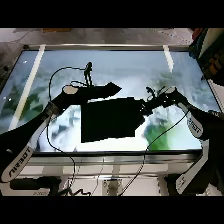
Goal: Fold the clothes and pants, and hang the long-sleeved shirts on hangers.
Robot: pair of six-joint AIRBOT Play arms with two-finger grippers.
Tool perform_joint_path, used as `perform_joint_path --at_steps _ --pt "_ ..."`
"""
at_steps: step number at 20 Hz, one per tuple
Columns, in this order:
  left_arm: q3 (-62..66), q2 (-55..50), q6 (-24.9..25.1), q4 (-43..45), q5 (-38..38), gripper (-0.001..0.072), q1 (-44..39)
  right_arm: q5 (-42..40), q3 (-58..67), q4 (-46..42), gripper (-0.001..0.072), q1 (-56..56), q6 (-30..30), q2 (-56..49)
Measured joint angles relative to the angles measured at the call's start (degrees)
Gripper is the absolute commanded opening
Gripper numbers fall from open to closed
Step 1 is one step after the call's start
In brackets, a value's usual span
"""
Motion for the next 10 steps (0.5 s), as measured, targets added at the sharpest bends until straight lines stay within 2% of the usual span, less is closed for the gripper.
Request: perform_joint_path --at_steps 5,8,9,10 --pt "0.0 0.0 0.0 3.5 -0.1 0.0444 0.1 3.7 0.1 7.6 0.0671 3.7 -4.7 -0.6" --pt "0.0 0.0 0.0 4.4 -0.1 0.0443 0.6 0.6 0.1 9.1 0.0665 6.7 -5.5 -0.7" --pt "0.0 0.0 0.0 4.7 -0.2 0.0442 1.0 -1.9 0.1 9.7 0.061 8.1 -5.7 -0.7" --pt "0.0 0.1 0.2 5.0 -0.2 0.0441 1.6 -4.5 0.1 10.3 0.0414 9.4 -5.8 -0.7"
